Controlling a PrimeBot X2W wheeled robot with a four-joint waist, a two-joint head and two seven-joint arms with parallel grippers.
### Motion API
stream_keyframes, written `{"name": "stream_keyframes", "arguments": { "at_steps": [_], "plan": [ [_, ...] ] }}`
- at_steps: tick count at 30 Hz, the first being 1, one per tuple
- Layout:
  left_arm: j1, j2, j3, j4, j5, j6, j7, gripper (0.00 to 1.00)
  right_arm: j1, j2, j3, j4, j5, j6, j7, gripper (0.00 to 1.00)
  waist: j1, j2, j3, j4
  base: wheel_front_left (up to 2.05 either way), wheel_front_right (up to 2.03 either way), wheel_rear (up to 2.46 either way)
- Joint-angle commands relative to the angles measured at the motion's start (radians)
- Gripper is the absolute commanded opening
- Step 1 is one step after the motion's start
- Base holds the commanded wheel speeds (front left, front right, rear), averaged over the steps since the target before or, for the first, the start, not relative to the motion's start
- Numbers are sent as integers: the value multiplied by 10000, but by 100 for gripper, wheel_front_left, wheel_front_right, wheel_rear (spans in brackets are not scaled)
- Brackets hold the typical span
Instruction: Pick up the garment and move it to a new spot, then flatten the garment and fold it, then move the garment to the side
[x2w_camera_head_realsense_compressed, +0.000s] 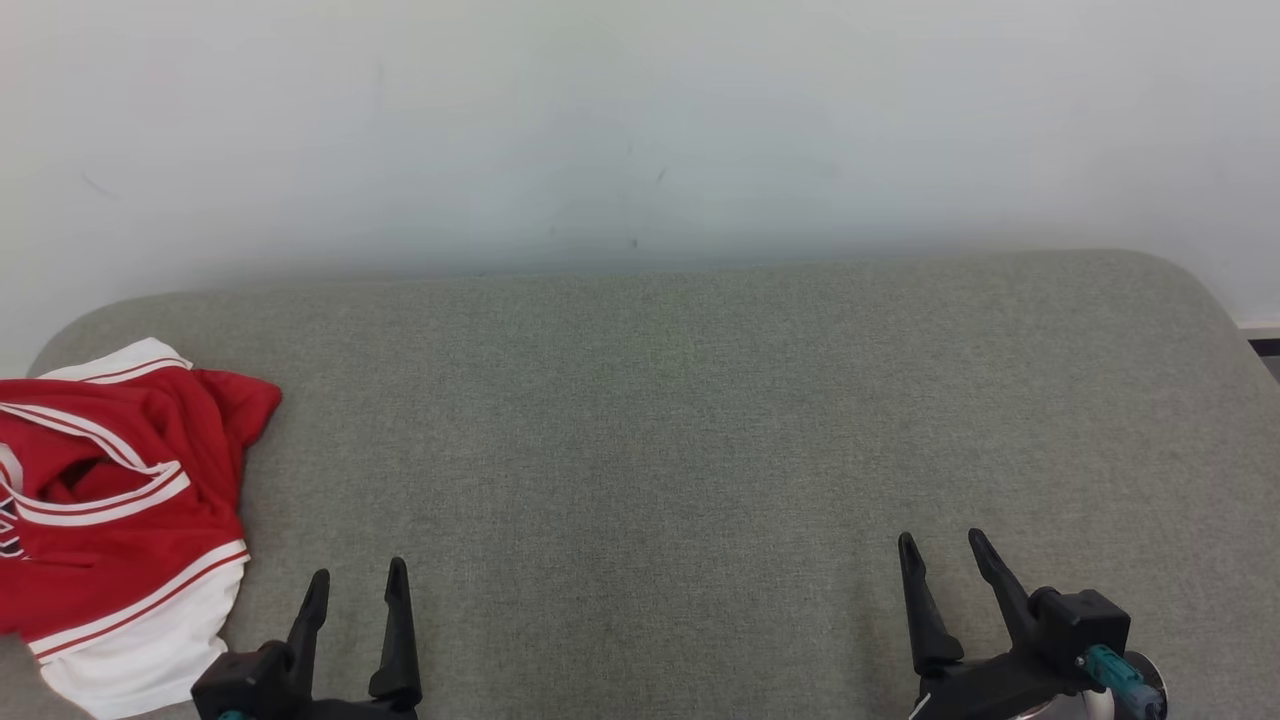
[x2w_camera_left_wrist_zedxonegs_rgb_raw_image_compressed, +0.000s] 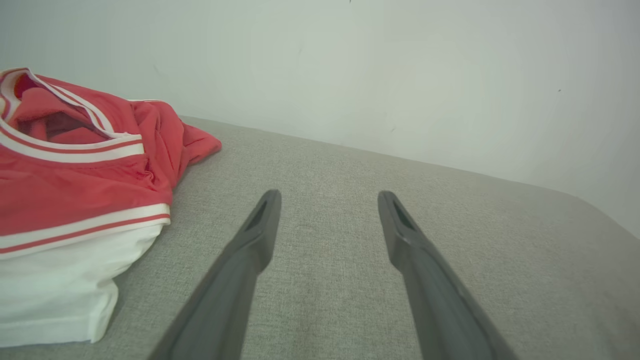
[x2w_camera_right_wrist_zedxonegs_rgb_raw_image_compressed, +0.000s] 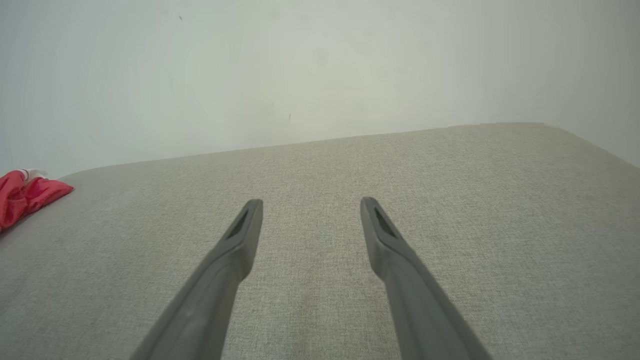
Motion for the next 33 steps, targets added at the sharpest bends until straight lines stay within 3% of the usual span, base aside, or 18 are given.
{"name": "stream_keyframes", "arguments": {
  "at_steps": [1,14,18,33],
  "plan": [
    [-46,54,-8,9,225,57,-70,100,-66,-29,33,13,-201,-22,-62,100,0,0,-6,3,0,0,0],
    [53,63,-78,283,741,154,-309,100,-38,-30,165,144,-1082,-24,-298,100,0,0,-57,-13,0,0,0],
    [-48,61,-39,518,176,137,-286,100,-61,-30,169,212,-995,-24,-279,100,0,0,-71,-15,0,0,0],
    [-179,60,-55,584,224,183,-286,100,-70,-29,126,136,-918,-24,-279,100,0,0,-36,51,0,0,0]
  ]
}}
